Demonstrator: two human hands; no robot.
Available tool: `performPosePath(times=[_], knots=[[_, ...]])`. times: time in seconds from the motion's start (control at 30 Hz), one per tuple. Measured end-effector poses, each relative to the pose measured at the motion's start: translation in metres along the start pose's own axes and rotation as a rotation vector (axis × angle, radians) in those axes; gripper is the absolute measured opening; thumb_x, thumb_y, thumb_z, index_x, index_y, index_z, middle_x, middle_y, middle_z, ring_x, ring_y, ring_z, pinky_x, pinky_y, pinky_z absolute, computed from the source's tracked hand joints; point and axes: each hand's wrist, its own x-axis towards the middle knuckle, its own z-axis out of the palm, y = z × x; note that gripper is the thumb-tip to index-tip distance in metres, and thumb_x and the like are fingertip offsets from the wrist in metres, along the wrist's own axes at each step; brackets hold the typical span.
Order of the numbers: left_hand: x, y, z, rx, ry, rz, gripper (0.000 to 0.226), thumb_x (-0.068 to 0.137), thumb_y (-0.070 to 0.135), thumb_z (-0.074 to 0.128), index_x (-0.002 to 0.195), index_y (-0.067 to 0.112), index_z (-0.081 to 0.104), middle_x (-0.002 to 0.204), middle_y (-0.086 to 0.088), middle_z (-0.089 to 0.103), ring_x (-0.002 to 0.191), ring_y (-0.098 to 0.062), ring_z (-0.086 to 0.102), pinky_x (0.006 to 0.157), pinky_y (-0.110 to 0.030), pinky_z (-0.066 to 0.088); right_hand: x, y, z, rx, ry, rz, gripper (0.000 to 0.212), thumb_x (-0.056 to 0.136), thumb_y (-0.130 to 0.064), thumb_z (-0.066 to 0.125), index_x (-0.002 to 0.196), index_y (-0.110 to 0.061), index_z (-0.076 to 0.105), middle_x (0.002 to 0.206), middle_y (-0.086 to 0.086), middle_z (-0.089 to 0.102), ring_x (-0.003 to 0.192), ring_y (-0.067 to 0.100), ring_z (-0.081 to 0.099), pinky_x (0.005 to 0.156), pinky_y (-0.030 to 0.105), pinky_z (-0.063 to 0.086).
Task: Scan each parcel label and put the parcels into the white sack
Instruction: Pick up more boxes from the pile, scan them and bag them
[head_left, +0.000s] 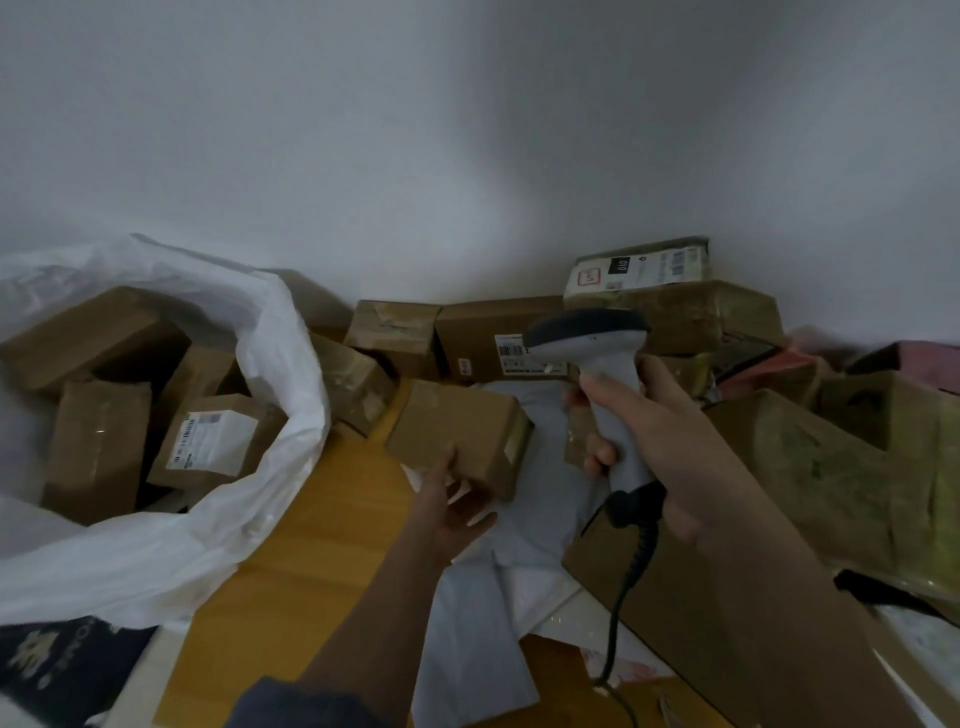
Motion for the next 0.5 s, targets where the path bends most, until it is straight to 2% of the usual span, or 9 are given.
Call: performPosePath(times=[0.13,0.2,0.27,0.33,0.43,0.5], knots=[[0.011,-0.001,0.005,-0.095,-0.004,0.052,0.055,0.084,0.040,0.071,0.126,0.014,0.046,0.120,-0.014,0.058,0.112,-0.031,0.056,0.104,-0.043,0.042,0.005,-0.001,-0.010,-0.010,0.018,0.014,0.025,0.094,-0.021,0.063,0.116,-0.017,0.053,0.096,0.010,0.065,0.045,0.012,0.046,0.048,0.029,0.046],[0.008,0.000,0.010,-0.113,-0.003,0.089,0.039,0.086,0.034,0.070,0.115,0.017,0.050,0.110,-0.013,0.058,0.103,-0.028,0.057,0.103,-0.041,0.043,0.005,-0.002,-0.014,-0.002,0.024,0.010,0.024,0.094,-0.020,0.062,0.116,-0.016,0.052,0.095,0.010,0.065,0.044,0.012,0.046,0.047,0.029,0.046],[0.006,0.003,0.010,-0.087,-0.006,0.117,0.030,0.087,0.030,0.069,0.107,0.016,0.051,0.107,-0.011,0.058,0.103,-0.027,0.057,0.103,-0.041,0.043,0.004,-0.003,-0.015,0.017,0.030,0.006,0.025,0.094,-0.019,0.061,0.116,-0.015,0.051,0.091,0.009,0.064,0.043,0.012,0.045,0.046,0.028,0.045],[0.004,0.008,0.007,-0.030,-0.037,0.137,0.033,0.087,0.023,0.066,0.116,0.012,0.053,0.108,-0.010,0.056,0.109,-0.027,0.055,0.102,-0.042,0.045,0.003,-0.004,-0.015,0.037,0.042,0.006,0.022,0.094,-0.018,0.061,0.114,-0.016,0.051,0.090,0.008,0.064,0.043,0.011,0.045,0.045,0.027,0.045],[-0.002,0.022,0.005,0.102,-0.099,0.239,0.036,0.088,0.007,0.060,0.123,0.011,0.052,0.112,-0.008,0.056,0.107,-0.024,0.054,0.098,-0.041,0.046,0.000,-0.004,-0.015,0.057,0.078,0.006,0.023,0.094,-0.019,0.063,0.113,-0.016,0.051,0.092,0.009,0.066,0.042,0.011,0.045,0.045,0.027,0.045],[-0.013,0.032,0.007,0.217,-0.107,0.399,0.056,0.084,0.000,0.066,0.134,0.012,0.042,0.125,-0.006,0.056,0.110,-0.021,0.057,0.089,-0.035,0.050,-0.004,-0.005,-0.013,0.073,0.109,-0.002,0.025,0.093,-0.019,0.063,0.114,-0.015,0.050,0.092,0.010,0.066,0.041,0.011,0.044,0.043,0.026,0.045]])
